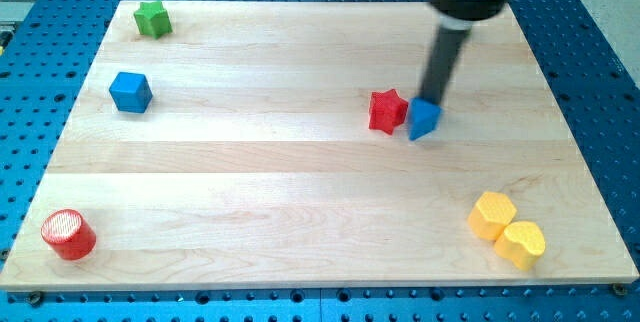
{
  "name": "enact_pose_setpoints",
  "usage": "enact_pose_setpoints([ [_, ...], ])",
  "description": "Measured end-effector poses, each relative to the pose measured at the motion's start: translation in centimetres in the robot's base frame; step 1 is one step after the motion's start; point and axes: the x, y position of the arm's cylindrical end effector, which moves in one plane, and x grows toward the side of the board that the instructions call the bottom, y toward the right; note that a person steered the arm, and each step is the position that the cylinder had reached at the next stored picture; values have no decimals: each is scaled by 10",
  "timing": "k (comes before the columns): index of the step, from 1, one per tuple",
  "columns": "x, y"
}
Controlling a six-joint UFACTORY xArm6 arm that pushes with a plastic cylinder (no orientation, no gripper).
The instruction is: Push the triangle into the yellow blocks
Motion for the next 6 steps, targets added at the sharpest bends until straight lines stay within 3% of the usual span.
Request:
enact_pose_setpoints([
  [1,1,-46],
  [2,-15,-7],
  [3,-66,83],
  [5,-160,188],
  [6,-196,204],
])
